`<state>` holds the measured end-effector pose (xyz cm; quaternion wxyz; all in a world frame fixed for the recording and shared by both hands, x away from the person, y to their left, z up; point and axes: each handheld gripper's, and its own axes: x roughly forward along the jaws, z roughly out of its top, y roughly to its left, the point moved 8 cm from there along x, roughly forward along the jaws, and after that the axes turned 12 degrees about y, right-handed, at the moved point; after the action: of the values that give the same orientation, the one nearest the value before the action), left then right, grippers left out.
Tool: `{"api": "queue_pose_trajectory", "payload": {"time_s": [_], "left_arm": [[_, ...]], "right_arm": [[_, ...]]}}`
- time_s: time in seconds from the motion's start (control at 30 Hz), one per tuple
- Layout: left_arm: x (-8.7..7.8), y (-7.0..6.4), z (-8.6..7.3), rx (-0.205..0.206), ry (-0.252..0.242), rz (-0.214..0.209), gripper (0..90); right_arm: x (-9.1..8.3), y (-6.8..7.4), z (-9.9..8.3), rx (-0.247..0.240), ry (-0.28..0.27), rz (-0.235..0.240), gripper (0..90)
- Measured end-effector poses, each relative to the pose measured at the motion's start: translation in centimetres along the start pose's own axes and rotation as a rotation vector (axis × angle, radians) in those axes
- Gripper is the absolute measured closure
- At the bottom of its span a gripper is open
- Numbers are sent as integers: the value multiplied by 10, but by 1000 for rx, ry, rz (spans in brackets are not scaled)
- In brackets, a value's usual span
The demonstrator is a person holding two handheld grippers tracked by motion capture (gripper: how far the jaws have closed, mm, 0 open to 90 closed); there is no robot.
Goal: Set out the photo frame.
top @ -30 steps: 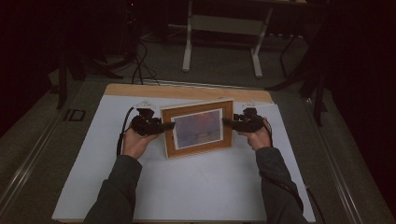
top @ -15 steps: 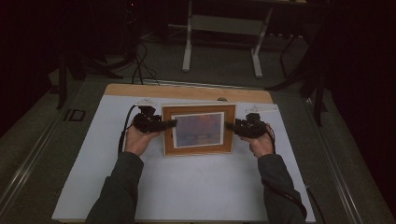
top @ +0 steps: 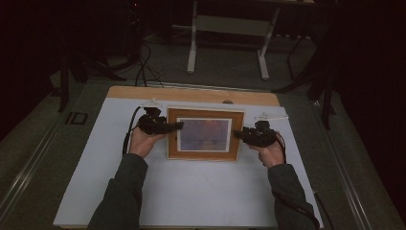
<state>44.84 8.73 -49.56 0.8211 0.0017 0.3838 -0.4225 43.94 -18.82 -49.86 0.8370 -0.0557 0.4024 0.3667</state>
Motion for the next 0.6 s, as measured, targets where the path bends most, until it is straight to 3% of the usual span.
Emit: {"api": "queue_pose_trajectory", "payload": {"time_s": [0.6], "left_arm": [[-3, -4, -2, -19, 20, 4, 518]], "right_arm": [[1, -1, 0, -10, -18, 26, 624]]}}
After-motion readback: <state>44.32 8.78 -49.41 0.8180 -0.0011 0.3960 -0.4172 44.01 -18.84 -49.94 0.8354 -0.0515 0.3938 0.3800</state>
